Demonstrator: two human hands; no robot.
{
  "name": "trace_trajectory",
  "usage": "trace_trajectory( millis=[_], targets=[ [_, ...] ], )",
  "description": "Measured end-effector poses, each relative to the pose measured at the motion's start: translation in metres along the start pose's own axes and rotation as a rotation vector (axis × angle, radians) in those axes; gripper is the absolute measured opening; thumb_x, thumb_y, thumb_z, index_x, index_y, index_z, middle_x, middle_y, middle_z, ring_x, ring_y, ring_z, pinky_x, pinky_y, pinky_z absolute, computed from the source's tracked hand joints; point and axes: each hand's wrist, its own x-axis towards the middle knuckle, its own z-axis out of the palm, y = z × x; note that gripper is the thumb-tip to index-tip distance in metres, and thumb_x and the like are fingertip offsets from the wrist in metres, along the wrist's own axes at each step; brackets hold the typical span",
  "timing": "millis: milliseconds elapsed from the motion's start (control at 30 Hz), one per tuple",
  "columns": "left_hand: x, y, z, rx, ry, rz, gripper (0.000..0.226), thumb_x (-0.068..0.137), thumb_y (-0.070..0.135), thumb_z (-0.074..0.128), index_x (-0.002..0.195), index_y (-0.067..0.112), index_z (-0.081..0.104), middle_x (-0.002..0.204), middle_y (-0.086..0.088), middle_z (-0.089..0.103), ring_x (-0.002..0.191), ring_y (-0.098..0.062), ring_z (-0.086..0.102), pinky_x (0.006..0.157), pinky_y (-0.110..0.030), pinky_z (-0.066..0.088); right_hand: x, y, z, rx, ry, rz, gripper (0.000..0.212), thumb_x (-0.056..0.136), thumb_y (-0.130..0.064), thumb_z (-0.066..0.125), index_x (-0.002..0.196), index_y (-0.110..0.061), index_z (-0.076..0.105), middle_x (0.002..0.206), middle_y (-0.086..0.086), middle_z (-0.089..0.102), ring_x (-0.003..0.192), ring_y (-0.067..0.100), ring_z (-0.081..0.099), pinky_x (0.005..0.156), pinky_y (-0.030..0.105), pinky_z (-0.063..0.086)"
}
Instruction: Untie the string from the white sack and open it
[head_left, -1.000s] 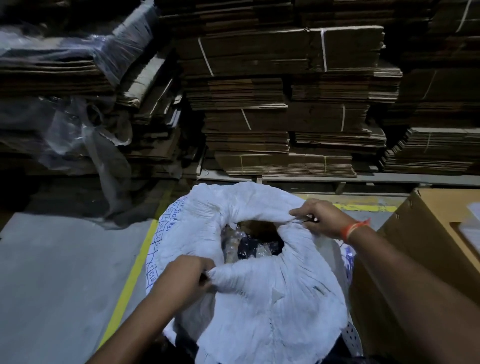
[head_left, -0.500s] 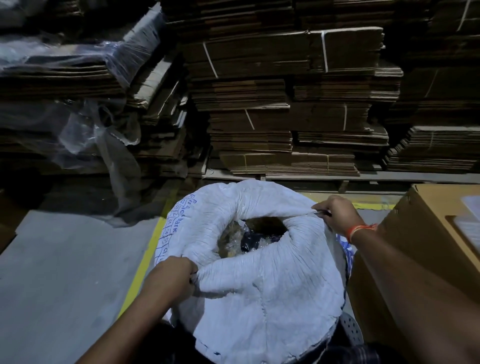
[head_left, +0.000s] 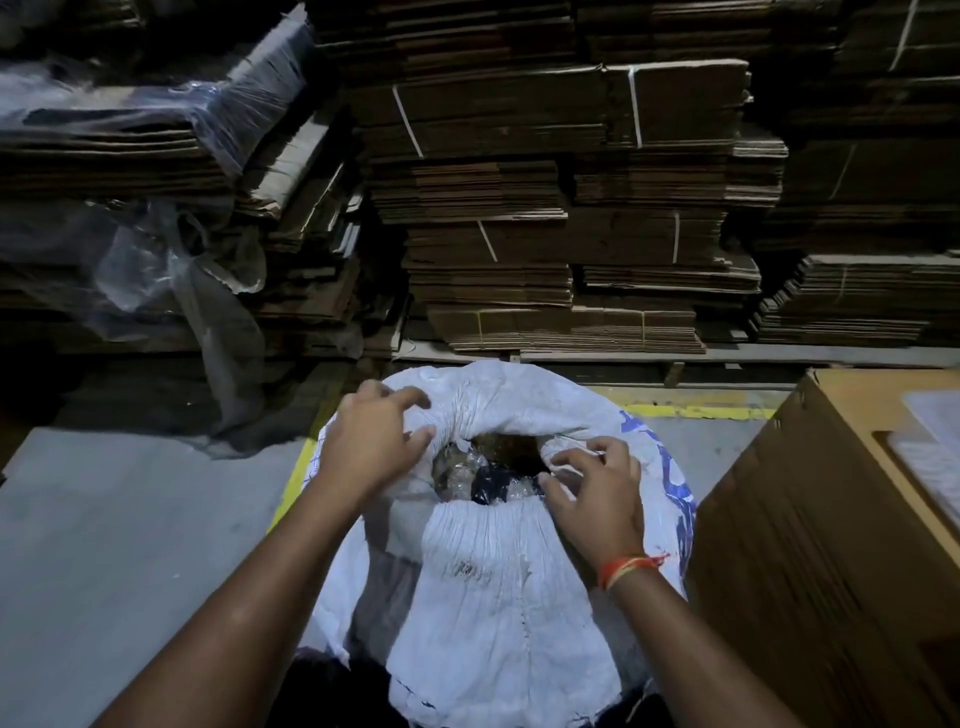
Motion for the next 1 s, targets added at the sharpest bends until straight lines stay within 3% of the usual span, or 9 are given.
trace_trajectory(
  millis=[67,133,267,367,500,600,700,900,1000],
  targets=[
    [0.014,0.003,0.018,0.041,-0.133,-0.033,0.040,0.091,0.050,0.070,0.130,0.045,0.064,0.146,-0.007,0.047,0.138,-0.032,0.047,0.111,-0.047,0.046,-0.004,0.003,0.007,-0.091,-0.117,0.041,0.031,0.083,-0.045,0.075,0.111,-0.033,0.075,0.141,0.002,0.042,0.130,0.027,0.041,0.100,0.040,0.051],
    [0.023,-0.004,0.038,0.065,-0.191,-0.091,0.035,0.091,0.049,0.069,0.126,0.047,0.068,0.146,-0.010,0.045,0.137,-0.034,0.046,0.113,-0.048,0.045,-0.003,0.007,0.008,-0.080,-0.188,0.053,0.033,0.084,-0.038,0.076,0.117,-0.032,0.073,0.139,0.003,0.042,0.128,0.026,0.047,0.103,0.039,0.051],
    [0.023,-0.031,0.066,0.074,-0.244,-0.157,0.033,0.089,0.032,0.065,0.117,0.046,0.075,0.126,-0.006,0.068,0.111,-0.030,0.067,0.094,-0.038,0.058,0.008,0.018,0.002,-0.102,-0.237,0.020,0.022,0.085,-0.008,0.069,0.105,-0.014,0.074,0.106,0.005,0.056,0.096,0.024,0.064,0.082,0.030,0.053],
    [0.020,-0.044,0.078,0.048,-0.162,-0.219,0.040,0.086,0.021,0.058,0.116,0.037,0.078,0.111,-0.003,0.078,0.102,-0.030,0.071,0.079,-0.033,0.055,0.011,0.027,-0.004,-0.100,-0.167,0.023,0.028,0.083,0.003,0.063,0.104,-0.009,0.078,0.103,0.011,0.067,0.100,0.027,0.065,0.084,0.032,0.052],
    [0.022,-0.053,0.080,0.079,0.009,-0.240,0.045,0.084,0.009,0.055,0.116,0.032,0.076,0.102,-0.011,0.073,0.094,-0.034,0.070,0.070,-0.035,0.048,0.011,0.040,-0.013,-0.048,-0.114,0.043,0.029,0.090,-0.006,0.071,0.116,-0.014,0.079,0.116,0.010,0.074,0.113,0.029,0.065,0.099,0.030,0.047],
    [0.027,-0.058,0.083,0.079,0.072,-0.242,0.042,0.083,0.008,0.054,0.109,0.030,0.078,0.093,-0.009,0.071,0.086,-0.032,0.069,0.064,-0.032,0.044,0.011,0.046,-0.015,-0.049,-0.097,0.069,0.026,0.092,-0.013,0.072,0.118,-0.017,0.079,0.117,0.009,0.074,0.112,0.028,0.066,0.100,0.032,0.049],
    [0.026,-0.058,0.085,0.058,0.084,-0.224,0.044,0.083,0.008,0.055,0.112,0.031,0.078,0.093,-0.010,0.072,0.085,-0.031,0.070,0.067,-0.034,0.050,0.009,0.044,-0.013,-0.061,-0.106,0.069,0.026,0.093,-0.017,0.072,0.118,-0.019,0.079,0.117,0.006,0.075,0.111,0.025,0.066,0.099,0.030,0.049],
    [0.013,-0.049,0.083,0.018,0.050,-0.167,0.040,0.090,0.020,0.061,0.127,0.031,0.073,0.113,-0.014,0.069,0.095,-0.033,0.071,0.070,-0.034,0.051,0.003,0.028,-0.015,-0.033,-0.130,0.058,0.030,0.091,-0.024,0.072,0.120,-0.019,0.077,0.123,0.001,0.073,0.114,0.020,0.066,0.101,0.030,0.050],
    [0.001,-0.038,0.072,-0.032,0.040,-0.158,0.045,0.092,0.025,0.060,0.137,0.029,0.067,0.128,-0.015,0.064,0.108,-0.033,0.069,0.081,-0.036,0.054,-0.005,0.018,-0.024,-0.015,-0.127,0.036,0.030,0.091,-0.027,0.070,0.119,-0.019,0.077,0.117,0.001,0.072,0.108,0.019,0.065,0.096,0.031,0.052]
  ],
)
